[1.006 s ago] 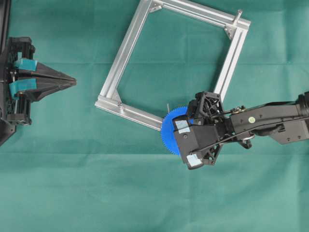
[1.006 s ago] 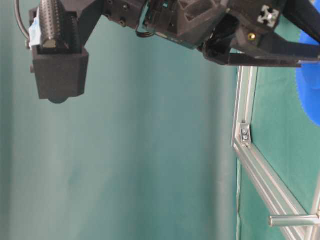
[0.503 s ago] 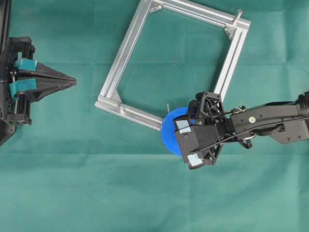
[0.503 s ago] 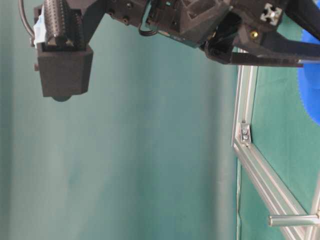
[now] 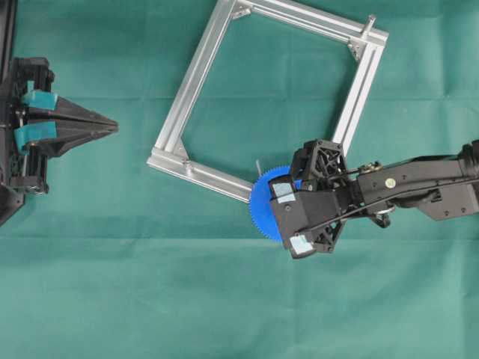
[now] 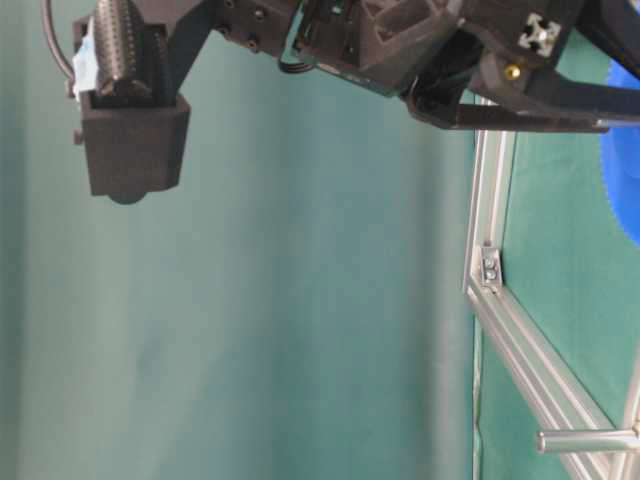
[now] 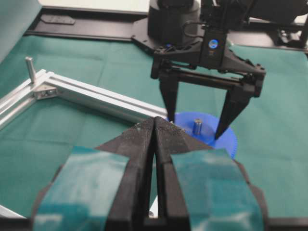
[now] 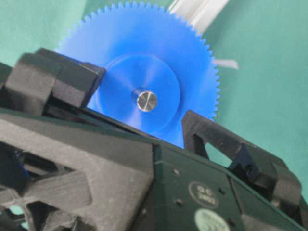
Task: Find the location of the shaft and insert the gear.
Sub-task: 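Push the blue gear down onto the shaft with the right gripper, then open the right gripper and withdraw it to the right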
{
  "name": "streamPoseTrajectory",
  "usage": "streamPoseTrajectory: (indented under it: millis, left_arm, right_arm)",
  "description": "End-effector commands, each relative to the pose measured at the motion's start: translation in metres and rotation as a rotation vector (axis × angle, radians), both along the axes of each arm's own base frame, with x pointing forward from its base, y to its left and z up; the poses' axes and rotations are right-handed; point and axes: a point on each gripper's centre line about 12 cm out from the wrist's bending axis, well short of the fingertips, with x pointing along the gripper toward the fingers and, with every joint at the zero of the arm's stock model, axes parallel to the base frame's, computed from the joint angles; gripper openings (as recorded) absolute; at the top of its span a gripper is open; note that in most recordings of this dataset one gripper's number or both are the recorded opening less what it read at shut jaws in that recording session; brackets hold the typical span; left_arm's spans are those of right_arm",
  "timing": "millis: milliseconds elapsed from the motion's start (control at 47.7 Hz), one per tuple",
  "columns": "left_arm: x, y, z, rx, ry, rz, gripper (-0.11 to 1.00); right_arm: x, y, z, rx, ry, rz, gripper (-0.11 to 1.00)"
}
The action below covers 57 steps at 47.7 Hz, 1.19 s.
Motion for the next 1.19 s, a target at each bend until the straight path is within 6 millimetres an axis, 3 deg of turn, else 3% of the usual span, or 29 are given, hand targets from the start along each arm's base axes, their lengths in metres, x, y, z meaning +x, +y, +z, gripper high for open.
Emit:
streamPoseTrajectory:
  millis: [0,356,817,1173]
  left_arm:
    - [0.003,0.000,0.011,-0.002,-0.026,-0.003,0.00]
    - [0.003,0.000,0.010,0.000,-0.025,-0.003,0.00]
    - [0.003,0.000,0.010,0.000,-0.023,-0.003,0.00]
    - [0.003,0.000,0.010,-0.002,-0.022,-0.003,0.00]
  right_arm:
    - [0.004,-0.003,0.018,0.005,-0.050,-0.009,0.91]
    - [-0.004,-0.005,0.038,0.001,-0.074,-0.013,0.90]
    - [-0.028,-0.009,0.084,0.002,-0.144,-0.019,0.90]
    - [-0.045,-0.011,0.095,0.014,-0.197,-0.015,0.90]
